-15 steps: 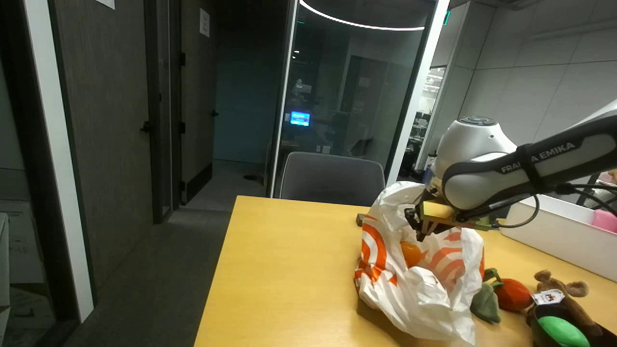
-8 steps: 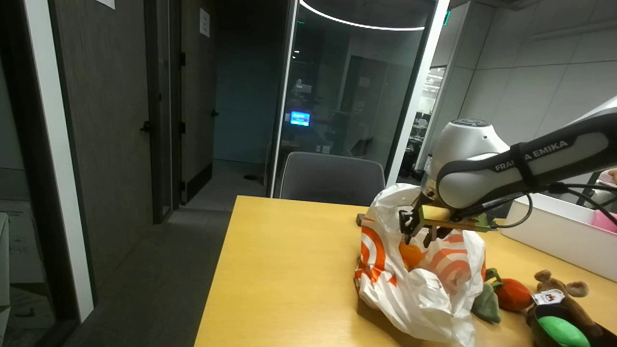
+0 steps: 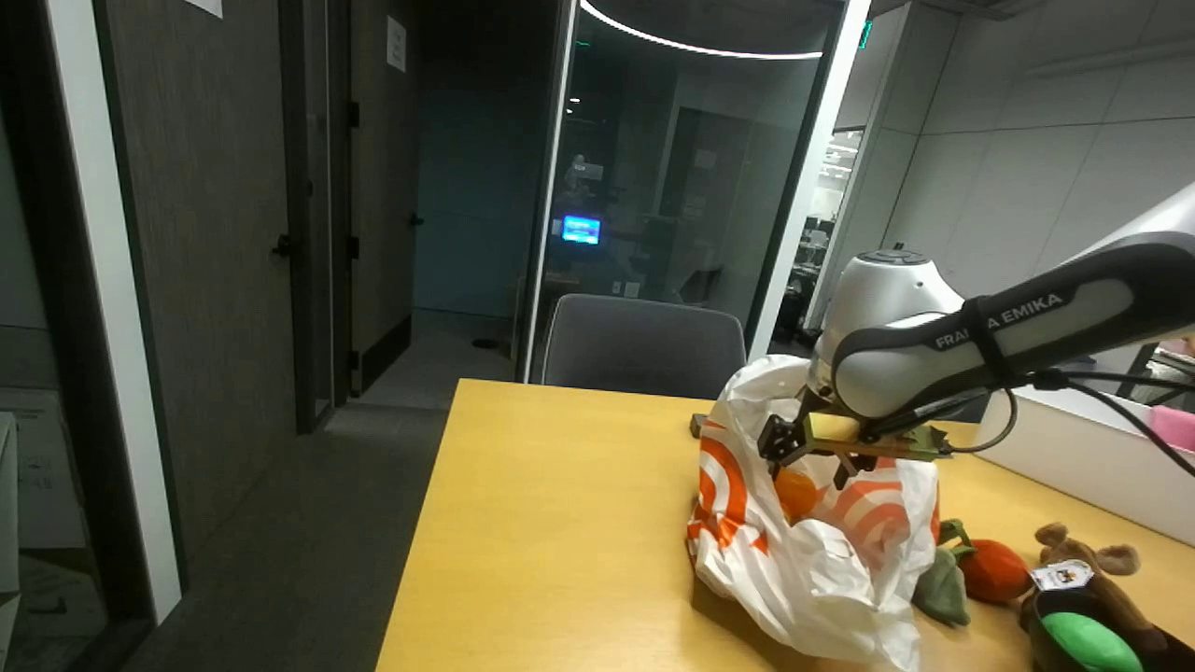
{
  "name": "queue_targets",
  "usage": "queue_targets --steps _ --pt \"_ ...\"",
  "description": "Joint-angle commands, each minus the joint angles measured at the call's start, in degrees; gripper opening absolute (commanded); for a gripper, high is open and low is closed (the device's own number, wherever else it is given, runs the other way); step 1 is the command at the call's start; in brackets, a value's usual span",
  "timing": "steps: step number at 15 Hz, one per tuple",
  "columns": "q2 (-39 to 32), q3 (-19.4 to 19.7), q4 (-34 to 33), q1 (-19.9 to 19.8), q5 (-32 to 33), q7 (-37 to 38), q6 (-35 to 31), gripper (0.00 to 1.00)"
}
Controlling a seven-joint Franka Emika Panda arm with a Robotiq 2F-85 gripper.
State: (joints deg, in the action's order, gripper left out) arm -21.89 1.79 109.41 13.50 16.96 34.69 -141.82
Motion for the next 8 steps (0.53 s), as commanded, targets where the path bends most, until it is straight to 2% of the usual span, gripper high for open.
queue_targets --steps 1,7,8 --pt "-2.7 0.4 -4.0 0.5 -0.2 -0.9 1.8 1.00" --pt "-5.1 0.6 -6.8 0.5 -0.8 -1.2 3.2 0.99" --pt "-5.3 0.3 -7.0 0.1 -1.5 -1.8 3.4 0.75"
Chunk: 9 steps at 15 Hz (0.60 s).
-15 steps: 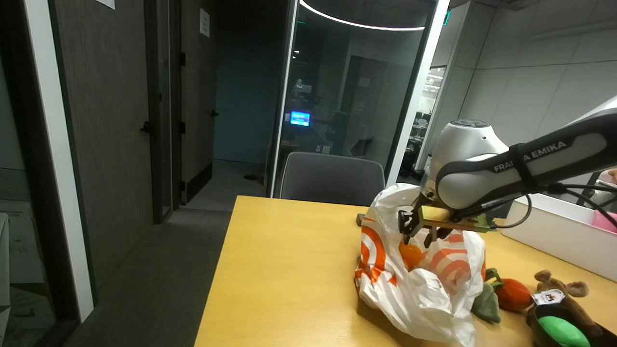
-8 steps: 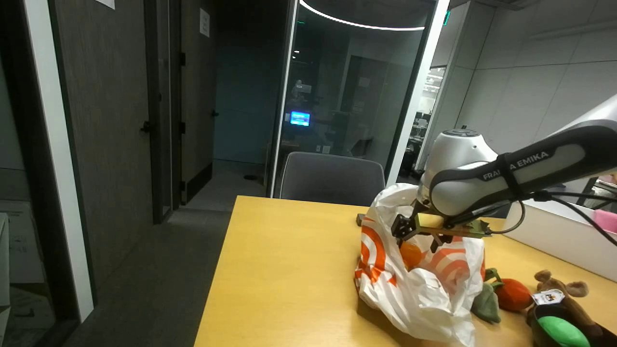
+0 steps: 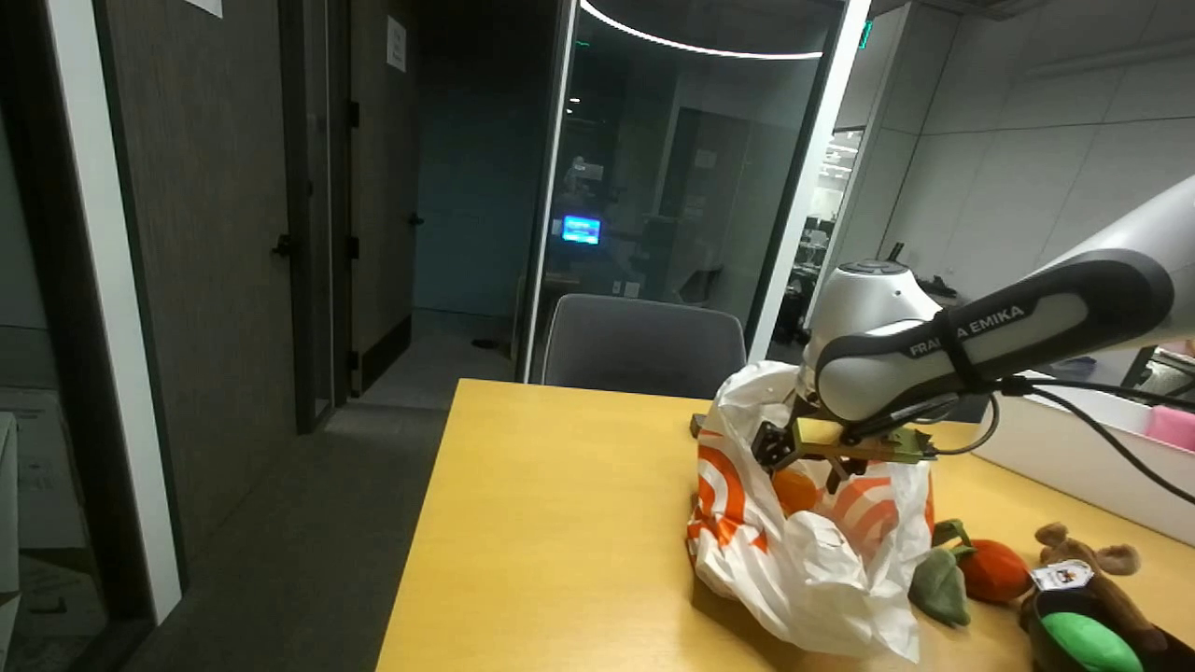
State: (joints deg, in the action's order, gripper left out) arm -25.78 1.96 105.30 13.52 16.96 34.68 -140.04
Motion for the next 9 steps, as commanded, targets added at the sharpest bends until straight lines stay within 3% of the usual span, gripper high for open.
queue_targets --steps 1,2,9 --pt "-1.6 -0.1 -3.0 -0.1 -2.1 -2.2 1.7 0.74" --pt "-1.8 -0.2 -3.1 -0.1 -2.4 -2.4 1.7 0.70" --pt "-1.0 -0.2 -3.6 -0.2 -4.6 -3.5 2.4 0.18"
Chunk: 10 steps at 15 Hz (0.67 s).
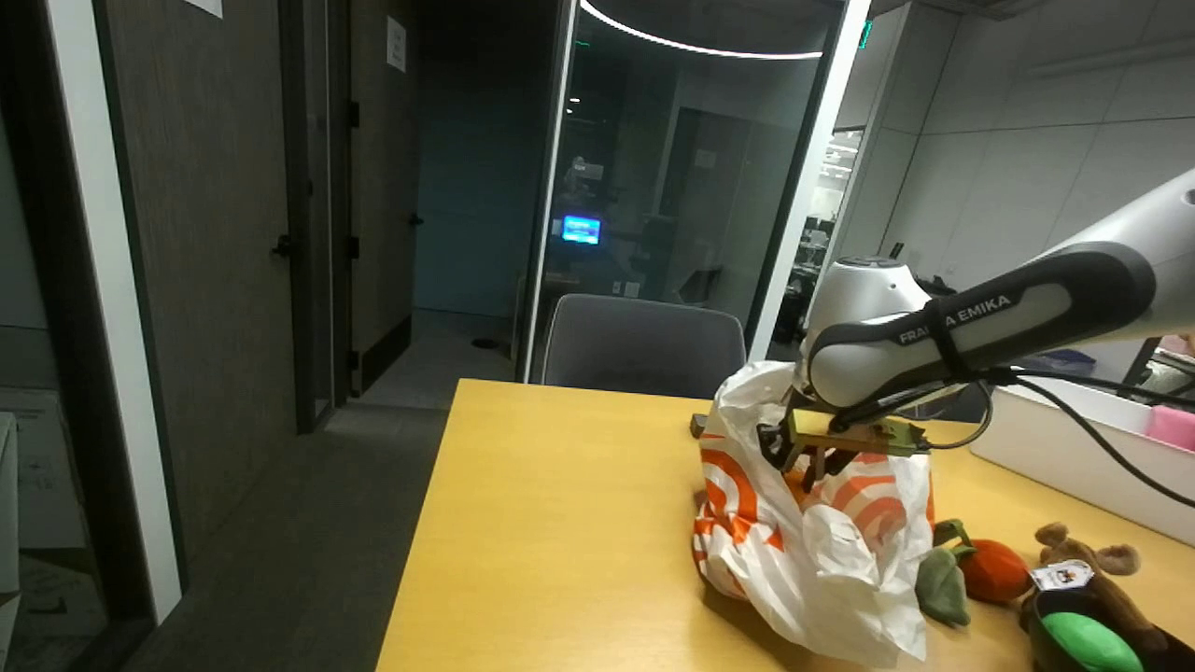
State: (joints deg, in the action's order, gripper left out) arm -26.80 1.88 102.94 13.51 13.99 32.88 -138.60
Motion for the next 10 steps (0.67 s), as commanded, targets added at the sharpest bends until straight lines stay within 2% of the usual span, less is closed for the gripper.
queue_targets --steps 1,4,6,7,9,10 --pt "0.8 -0.3 -0.6 -0.3 -1.8 -2.2 0.7 0.10" --pt "2.7 0.0 0.4 -0.2 -1.4 -2.8 0.9 0.04" --pt "3.4 0.5 0.5 0.2 -0.2 -2.4 0.6 0.07" --pt "3.2 0.6 0.2 0.5 0.3 -2.2 0.7 0.32" --pt "2.2 1.0 -1.1 0.9 1.5 -1.7 0.9 0.34" --pt "1.4 1.1 -1.9 1.0 2.0 -1.5 0.9 0.40"
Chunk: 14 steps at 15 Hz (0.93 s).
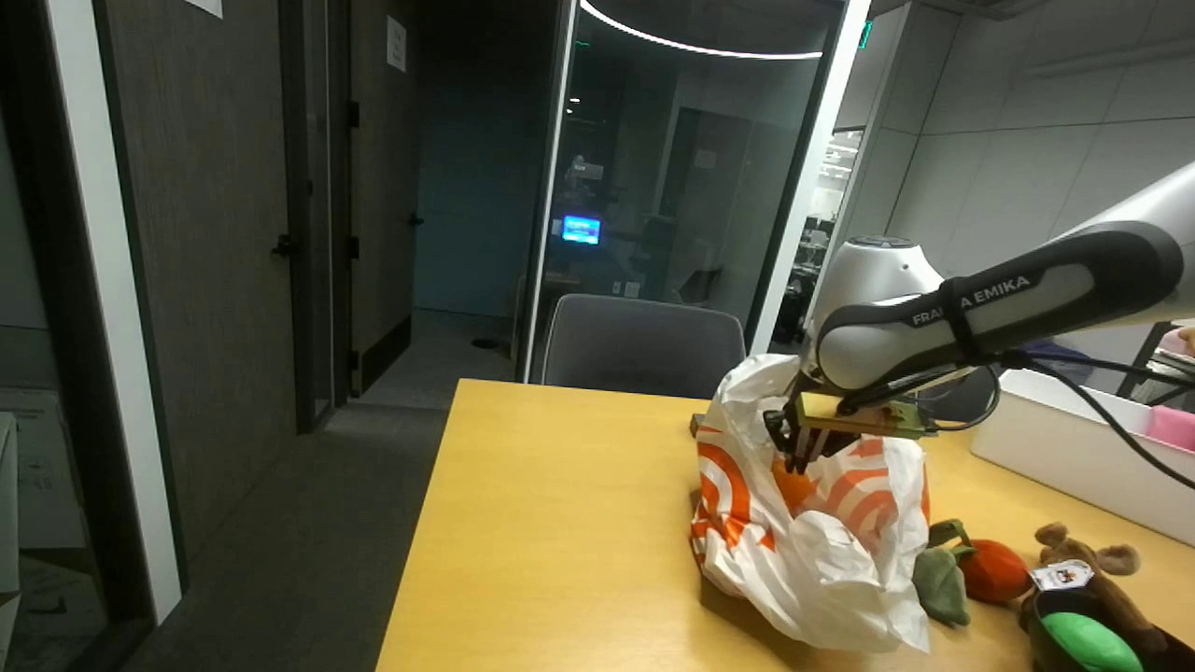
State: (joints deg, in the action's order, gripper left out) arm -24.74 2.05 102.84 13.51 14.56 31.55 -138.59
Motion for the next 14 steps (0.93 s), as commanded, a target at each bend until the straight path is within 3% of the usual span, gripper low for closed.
queue_targets --steps 1,8,14 --pt "-1.3 1.1 -2.5 1.1 1.8 0.2 1.6 0.47" --pt "-6.1 2.7 -7.3 1.7 4.2 0.5 0.4 0.99" --pt "-9.7 1.1 -11.8 0.3 0.4 -3.9 1.1 1.00"
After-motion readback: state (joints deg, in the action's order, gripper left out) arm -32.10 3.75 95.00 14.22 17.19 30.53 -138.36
